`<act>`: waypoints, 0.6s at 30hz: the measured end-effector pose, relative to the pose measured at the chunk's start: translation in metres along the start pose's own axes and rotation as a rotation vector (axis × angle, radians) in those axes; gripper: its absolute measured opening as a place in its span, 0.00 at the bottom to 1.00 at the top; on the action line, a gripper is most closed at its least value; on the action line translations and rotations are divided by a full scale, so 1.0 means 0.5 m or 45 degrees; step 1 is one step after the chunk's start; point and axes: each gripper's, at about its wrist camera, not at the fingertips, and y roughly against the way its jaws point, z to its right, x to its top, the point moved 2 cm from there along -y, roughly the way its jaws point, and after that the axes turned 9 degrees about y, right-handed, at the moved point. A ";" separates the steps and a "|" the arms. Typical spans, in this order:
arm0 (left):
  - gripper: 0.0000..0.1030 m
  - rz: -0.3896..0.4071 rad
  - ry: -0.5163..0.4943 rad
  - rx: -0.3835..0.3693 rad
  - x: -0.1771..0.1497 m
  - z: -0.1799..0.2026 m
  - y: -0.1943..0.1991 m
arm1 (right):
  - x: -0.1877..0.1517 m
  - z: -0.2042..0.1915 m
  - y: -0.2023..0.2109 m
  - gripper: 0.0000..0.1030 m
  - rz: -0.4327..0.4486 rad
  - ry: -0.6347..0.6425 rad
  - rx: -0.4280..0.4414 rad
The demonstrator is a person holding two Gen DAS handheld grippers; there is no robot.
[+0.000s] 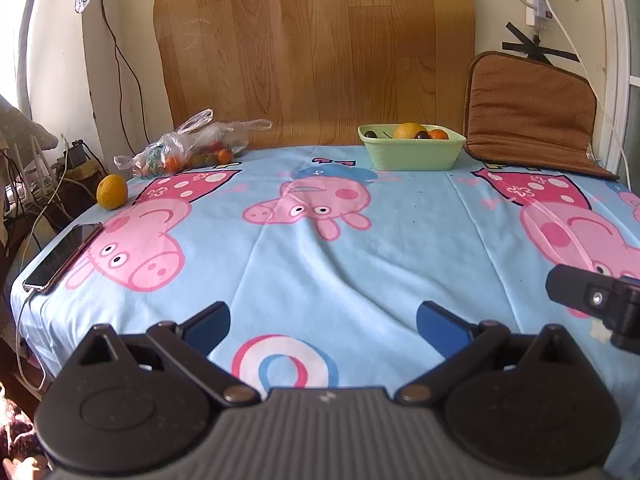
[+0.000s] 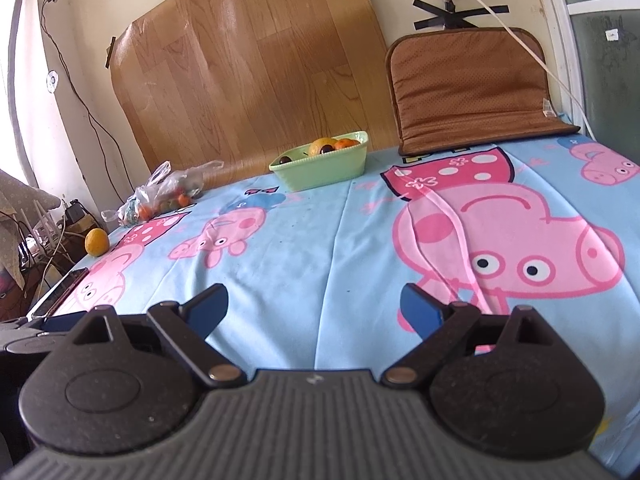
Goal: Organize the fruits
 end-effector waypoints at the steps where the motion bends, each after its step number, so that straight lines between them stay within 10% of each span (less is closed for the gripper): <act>1: 1.00 0.001 -0.003 0.002 -0.001 0.000 0.000 | -0.001 0.000 0.001 0.92 0.001 0.002 0.001; 18: 1.00 -0.001 -0.062 0.019 -0.007 0.010 -0.004 | 0.002 0.000 -0.003 0.92 -0.006 0.003 0.007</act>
